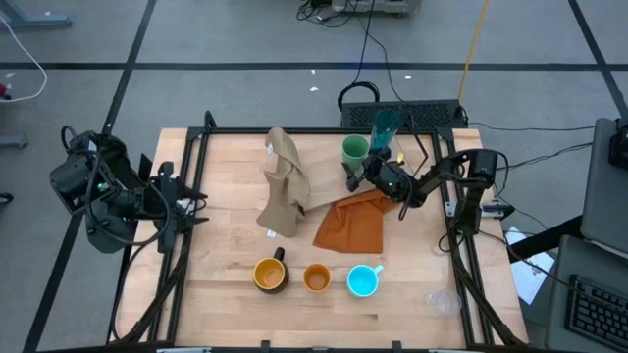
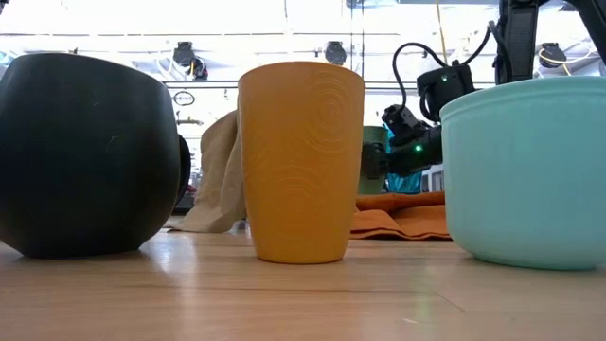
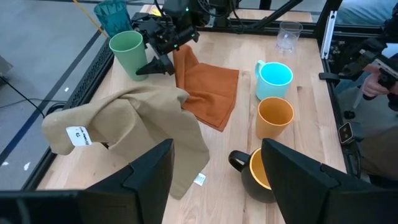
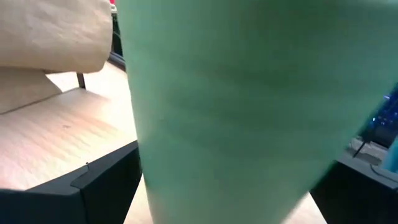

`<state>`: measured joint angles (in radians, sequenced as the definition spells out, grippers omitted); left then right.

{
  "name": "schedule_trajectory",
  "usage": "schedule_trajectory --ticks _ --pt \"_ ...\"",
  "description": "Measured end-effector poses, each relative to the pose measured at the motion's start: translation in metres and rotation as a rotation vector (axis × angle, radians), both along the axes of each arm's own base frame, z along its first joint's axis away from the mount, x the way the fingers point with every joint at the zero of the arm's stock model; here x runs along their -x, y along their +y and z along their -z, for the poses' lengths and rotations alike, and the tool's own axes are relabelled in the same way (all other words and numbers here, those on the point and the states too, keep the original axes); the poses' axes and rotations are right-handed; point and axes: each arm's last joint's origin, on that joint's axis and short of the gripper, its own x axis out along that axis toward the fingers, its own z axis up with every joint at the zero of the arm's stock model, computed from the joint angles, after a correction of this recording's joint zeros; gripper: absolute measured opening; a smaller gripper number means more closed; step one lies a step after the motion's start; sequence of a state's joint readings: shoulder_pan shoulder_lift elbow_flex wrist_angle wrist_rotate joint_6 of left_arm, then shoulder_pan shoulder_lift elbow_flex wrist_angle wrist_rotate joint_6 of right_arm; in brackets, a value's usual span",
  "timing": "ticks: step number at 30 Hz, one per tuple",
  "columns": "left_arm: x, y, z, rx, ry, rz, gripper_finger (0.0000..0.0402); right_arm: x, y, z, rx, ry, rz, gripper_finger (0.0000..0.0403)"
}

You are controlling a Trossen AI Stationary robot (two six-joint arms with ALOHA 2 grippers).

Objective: Stack small to large cups/mugs on shelf
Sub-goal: Put the green cup on the shelf

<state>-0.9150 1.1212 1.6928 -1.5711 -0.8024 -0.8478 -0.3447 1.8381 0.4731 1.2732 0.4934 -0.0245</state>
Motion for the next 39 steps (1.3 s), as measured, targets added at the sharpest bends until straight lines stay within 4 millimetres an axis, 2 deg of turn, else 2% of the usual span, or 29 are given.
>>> schedule_trajectory --ticks 8,13,25,30,39 --pt "-0.001 -0.001 0.001 -0.01 0.005 0.005 0.0241 0.011 0.007 0.006 -0.008 0.004 -0.01 0.04" --pt "-0.001 -0.001 0.0 -0.016 0.001 0.004 0.0241 0.008 0.014 0.0 0.03 -0.029 -0.042 0.04" --pt "-0.001 -0.001 0.0 -0.009 0.0 -0.001 0.0241 0.009 0.015 0.004 0.076 0.066 -0.021 0.04" --pt "-0.001 -0.001 0.001 -0.007 0.001 -0.001 0.0241 0.009 0.017 0.0 0.095 0.065 -0.011 0.04" --pt "-0.003 -0.003 0.009 -0.032 0.025 0.001 0.0241 0.041 0.029 -0.009 0.052 0.0 0.018 0.04"
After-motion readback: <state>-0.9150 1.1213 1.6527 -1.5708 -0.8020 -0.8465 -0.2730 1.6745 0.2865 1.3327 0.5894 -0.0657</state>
